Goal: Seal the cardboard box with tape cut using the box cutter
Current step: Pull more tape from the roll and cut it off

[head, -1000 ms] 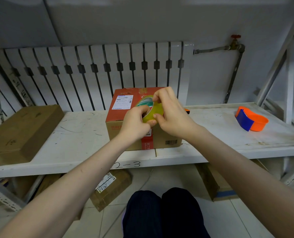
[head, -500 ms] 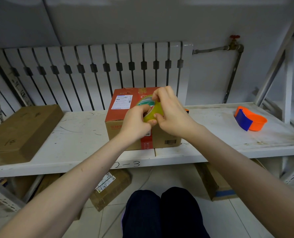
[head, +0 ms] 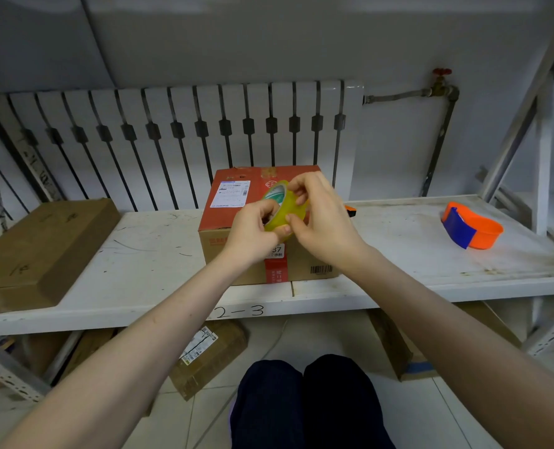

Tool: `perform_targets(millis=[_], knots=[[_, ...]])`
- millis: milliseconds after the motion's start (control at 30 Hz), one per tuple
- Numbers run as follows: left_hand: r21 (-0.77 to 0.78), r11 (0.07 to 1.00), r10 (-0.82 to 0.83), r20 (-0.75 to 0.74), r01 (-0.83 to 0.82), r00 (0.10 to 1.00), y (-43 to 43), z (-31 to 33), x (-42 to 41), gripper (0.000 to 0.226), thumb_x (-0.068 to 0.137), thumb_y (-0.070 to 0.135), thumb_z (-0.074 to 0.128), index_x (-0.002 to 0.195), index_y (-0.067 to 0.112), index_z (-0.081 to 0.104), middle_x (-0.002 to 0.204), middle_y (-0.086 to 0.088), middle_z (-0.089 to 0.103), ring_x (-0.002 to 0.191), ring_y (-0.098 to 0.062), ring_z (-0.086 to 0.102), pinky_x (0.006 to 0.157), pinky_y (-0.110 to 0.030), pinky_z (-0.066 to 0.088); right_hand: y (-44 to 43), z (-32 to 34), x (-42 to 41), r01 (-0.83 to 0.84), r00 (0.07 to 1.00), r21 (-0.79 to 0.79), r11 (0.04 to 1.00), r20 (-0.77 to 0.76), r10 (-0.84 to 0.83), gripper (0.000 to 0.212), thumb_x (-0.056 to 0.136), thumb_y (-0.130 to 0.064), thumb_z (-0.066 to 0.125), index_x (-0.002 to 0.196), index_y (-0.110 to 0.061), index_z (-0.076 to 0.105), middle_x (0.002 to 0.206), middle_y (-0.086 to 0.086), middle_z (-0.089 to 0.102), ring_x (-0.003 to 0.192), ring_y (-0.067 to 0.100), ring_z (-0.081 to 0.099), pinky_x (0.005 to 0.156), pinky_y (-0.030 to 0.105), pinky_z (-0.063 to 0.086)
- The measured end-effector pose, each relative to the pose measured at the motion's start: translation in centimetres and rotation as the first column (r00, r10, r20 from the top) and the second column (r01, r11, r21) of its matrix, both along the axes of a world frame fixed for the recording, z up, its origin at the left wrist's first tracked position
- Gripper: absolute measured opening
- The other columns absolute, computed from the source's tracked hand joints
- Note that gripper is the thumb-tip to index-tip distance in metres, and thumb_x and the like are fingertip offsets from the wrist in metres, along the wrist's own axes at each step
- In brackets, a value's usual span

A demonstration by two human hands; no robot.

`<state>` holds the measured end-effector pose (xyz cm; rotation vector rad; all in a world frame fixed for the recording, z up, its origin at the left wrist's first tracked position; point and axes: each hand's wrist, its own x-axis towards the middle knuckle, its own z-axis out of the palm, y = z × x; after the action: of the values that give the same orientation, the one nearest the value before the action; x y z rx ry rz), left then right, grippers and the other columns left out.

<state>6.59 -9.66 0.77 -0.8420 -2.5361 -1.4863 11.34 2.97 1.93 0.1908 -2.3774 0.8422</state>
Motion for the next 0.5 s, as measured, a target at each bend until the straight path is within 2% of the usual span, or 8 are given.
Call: perform_targets(millis=[67,133,300,400,500], knots=[[0.001,1.0,0.003,0.001,-0.003,1.0,-0.2,0.16,-0.12,0.014,0.08,0.01,0.07,0.079,0.003,0.058,0.088,-0.018,0.064,0.086,-0.033,0.06,0.078,-0.047,0.052,0.45,-0.12,-0.4,0.051,0.999,0.002,0.999,0.001,-0.051,0.049,0.082,-0.016,0.069,0.126,-0.017,0.048,0.123,-0.001,0.046,0.113,0.012,0.048,0.094,0.028,0.048],[0.001,1.0,0.005,-0.014,-0.005,1.0,-0.36,0.1,-0.3,0.017,0.08,0.012,0.071,0.082,-0.001,0.059,0.09,-0.023,0.064,0.089,-0.037,0.059,0.08,-0.05,0.051,0.83,-0.09,-0.62,0.053,0.998,0.019,0.998,0.029,-0.053,0.054,0.082,-0.023,0.07,0.132,-0.017,0.05,0.124,0.0,0.05,0.114,0.014,0.049,0.094,0.031,0.047],[-0.001,1.0,0.014,-0.014,-0.014,1.0,-0.5,-0.06,-0.34,0.015,0.079,0.01,0.071,0.079,0.001,0.059,0.089,-0.023,0.064,0.089,-0.038,0.059,0.08,-0.049,0.049,0.99,-0.06,-0.36,0.073,0.996,0.156,0.985,-0.055,-0.065,0.039,0.081,-0.027,0.071,0.118,-0.016,0.064,0.11,0.0,0.06,0.103,0.018,0.057,0.086,0.038,0.052],[-0.002,1.0,0.017,-0.024,-0.017,1.0,-0.43,0.1,-0.25,0.019,0.079,0.01,0.071,0.071,0.015,0.055,0.085,-0.018,0.064,0.082,-0.03,0.059,0.077,-0.045,0.05,0.95,0.26,-0.48,0.077,0.997,0.156,0.985,-0.034,-0.073,0.039,0.081,-0.028,0.071,0.117,-0.018,0.06,0.113,-0.001,0.059,0.105,0.016,0.055,0.087,0.033,0.05],[-0.001,1.0,0.024,-0.043,-0.024,0.999,-0.35,0.02,-0.16,0.017,0.08,0.012,0.071,0.075,0.015,0.055,0.089,-0.017,0.065,0.086,-0.03,0.061,0.077,-0.044,0.05,0.89,0.68,-0.67,0.059,0.998,0.139,0.989,0.016,-0.061,0.039,0.081,-0.025,0.07,0.117,-0.018,0.054,0.116,-0.001,0.054,0.105,0.011,0.05,0.086,0.024,0.044]])
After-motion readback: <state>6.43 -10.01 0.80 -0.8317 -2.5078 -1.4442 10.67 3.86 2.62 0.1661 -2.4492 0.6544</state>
